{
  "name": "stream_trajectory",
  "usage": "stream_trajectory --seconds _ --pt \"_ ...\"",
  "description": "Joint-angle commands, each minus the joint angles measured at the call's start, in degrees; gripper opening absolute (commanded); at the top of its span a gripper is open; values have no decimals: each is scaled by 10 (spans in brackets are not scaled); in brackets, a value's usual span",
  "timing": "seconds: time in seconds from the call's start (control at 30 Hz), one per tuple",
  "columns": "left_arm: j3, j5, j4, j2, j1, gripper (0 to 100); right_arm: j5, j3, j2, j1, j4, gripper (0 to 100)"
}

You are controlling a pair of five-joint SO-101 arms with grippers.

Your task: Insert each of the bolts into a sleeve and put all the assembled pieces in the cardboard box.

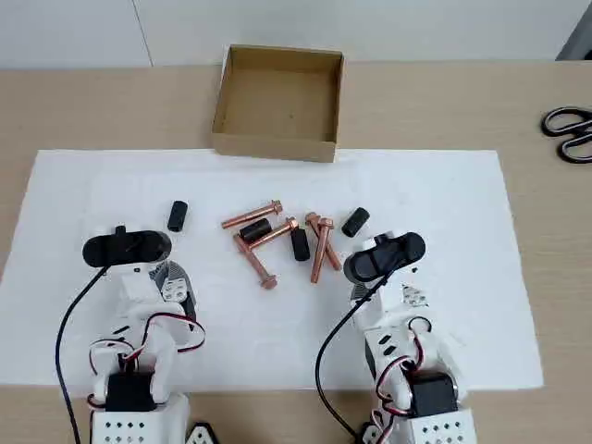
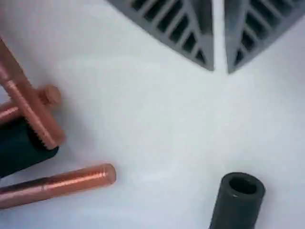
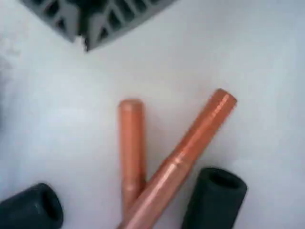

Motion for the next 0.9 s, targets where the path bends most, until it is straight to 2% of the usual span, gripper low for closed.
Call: stream_trajectory --seconds 0.0,0.23,0.43,0.63,0.87 --pt "-1 4 -1 -4 -2 7 2 2 -8 3 -3 4" --pt "-1 2 -2 -4 1 7 2 3 -8 0 -3 4" --pt "22 2 -79 -4 55 9 2 3 -8 -1 -3 4" --pt "29 4 -133 -4 39 9 3 2 -8 -1 -4 4" --pt "27 3 -135 -4 77 9 3 2 -8 -1 -4 4"
